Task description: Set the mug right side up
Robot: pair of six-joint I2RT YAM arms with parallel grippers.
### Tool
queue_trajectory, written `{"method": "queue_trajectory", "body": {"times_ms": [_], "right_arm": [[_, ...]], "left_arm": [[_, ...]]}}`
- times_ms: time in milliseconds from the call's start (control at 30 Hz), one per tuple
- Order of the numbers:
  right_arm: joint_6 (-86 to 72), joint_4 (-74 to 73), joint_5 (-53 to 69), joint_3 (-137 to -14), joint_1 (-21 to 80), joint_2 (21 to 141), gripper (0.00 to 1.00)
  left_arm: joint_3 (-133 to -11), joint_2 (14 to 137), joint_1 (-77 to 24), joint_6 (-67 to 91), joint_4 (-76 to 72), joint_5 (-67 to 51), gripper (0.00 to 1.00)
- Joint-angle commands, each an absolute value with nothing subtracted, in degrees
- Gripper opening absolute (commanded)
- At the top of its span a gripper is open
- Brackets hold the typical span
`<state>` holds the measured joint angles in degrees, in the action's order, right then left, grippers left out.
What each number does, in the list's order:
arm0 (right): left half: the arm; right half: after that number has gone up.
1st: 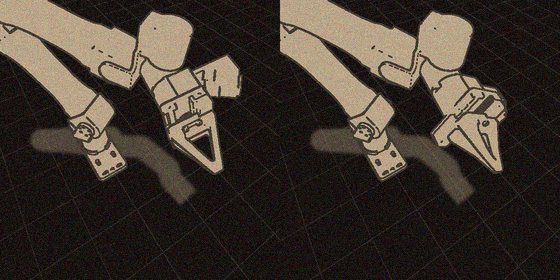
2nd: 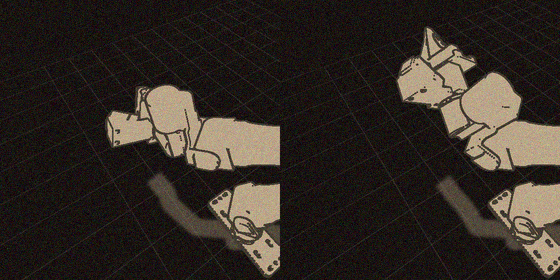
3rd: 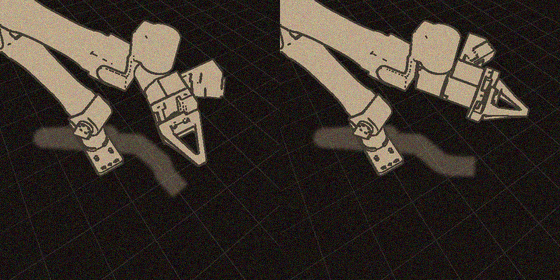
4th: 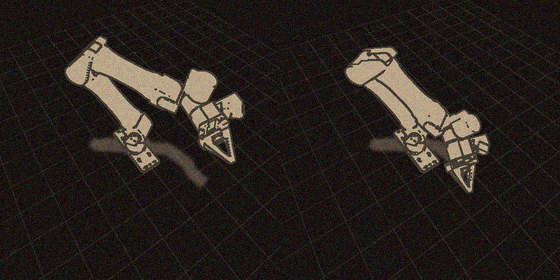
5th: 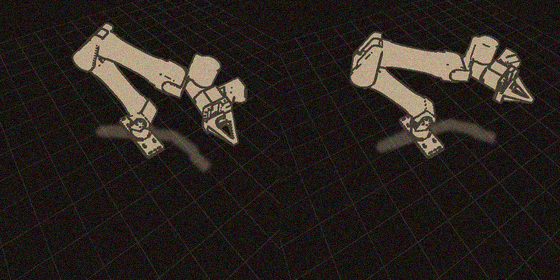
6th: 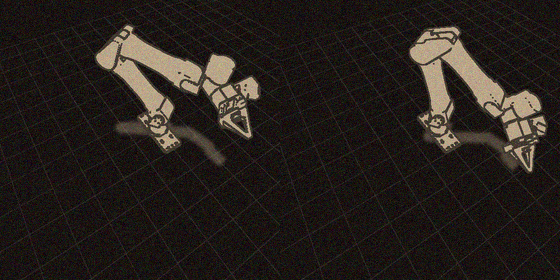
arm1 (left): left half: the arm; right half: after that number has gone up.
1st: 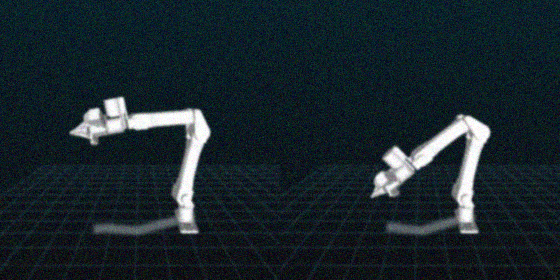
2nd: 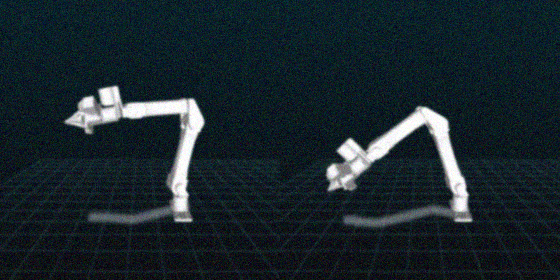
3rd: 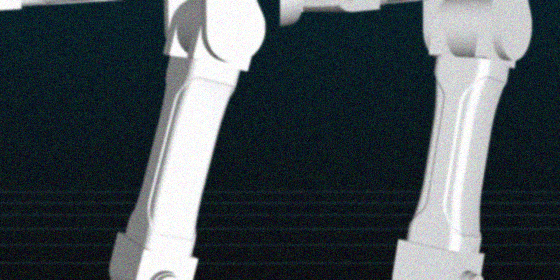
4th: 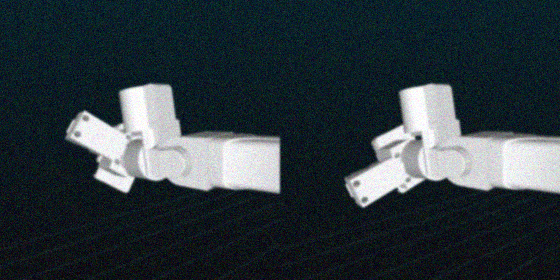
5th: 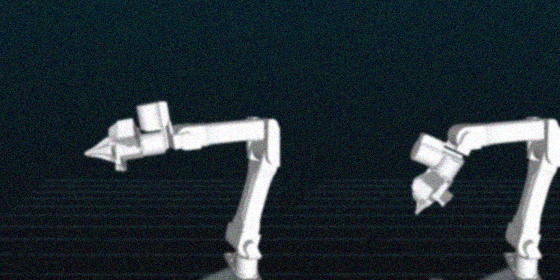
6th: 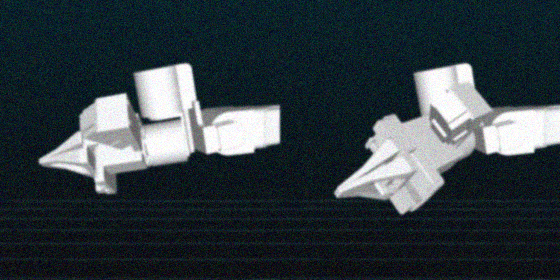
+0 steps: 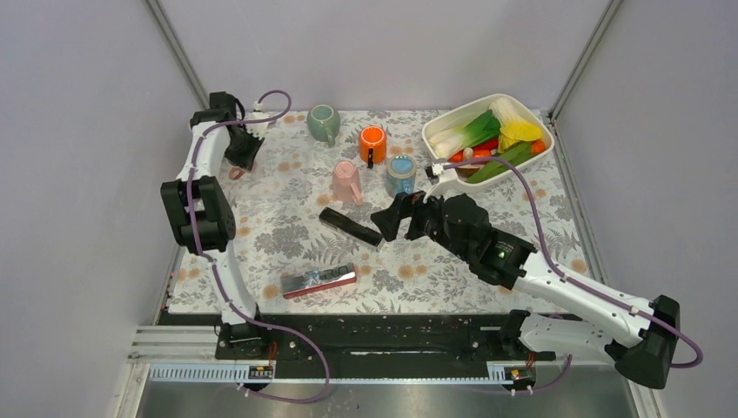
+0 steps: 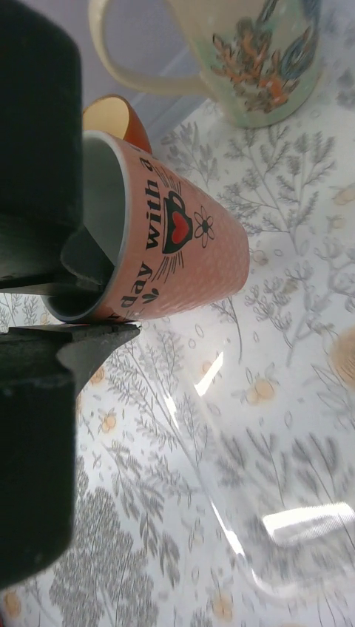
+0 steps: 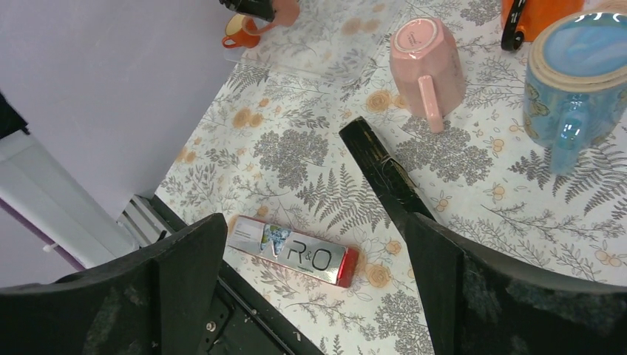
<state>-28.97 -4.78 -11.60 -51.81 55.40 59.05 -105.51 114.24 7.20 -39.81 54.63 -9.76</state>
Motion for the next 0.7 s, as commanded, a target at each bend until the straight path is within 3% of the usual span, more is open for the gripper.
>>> {"method": "queue_trajectory", "body": {"times_ms": [0, 133, 667], "right_arm": [[-25.9, -5.9, -14.4, -51.2, 55.7, 56.2, 0.99], [-25.4, -7.1, -14.8, -51.1, 55.7, 55.3, 0.99], [-24.2, -8.9, -15.1, -51.0, 55.8, 55.0, 0.99]], "left_arm": [[-113.0, 119.2, 10.2, -43.1, 55.0, -7.2, 0.00], [-118.4, 125.4, 12.8, -42.6, 58.4, -7.7, 0.00], [-118.0, 128.5, 16.3, -46.5, 60.8, -6.4, 0.00]]}}
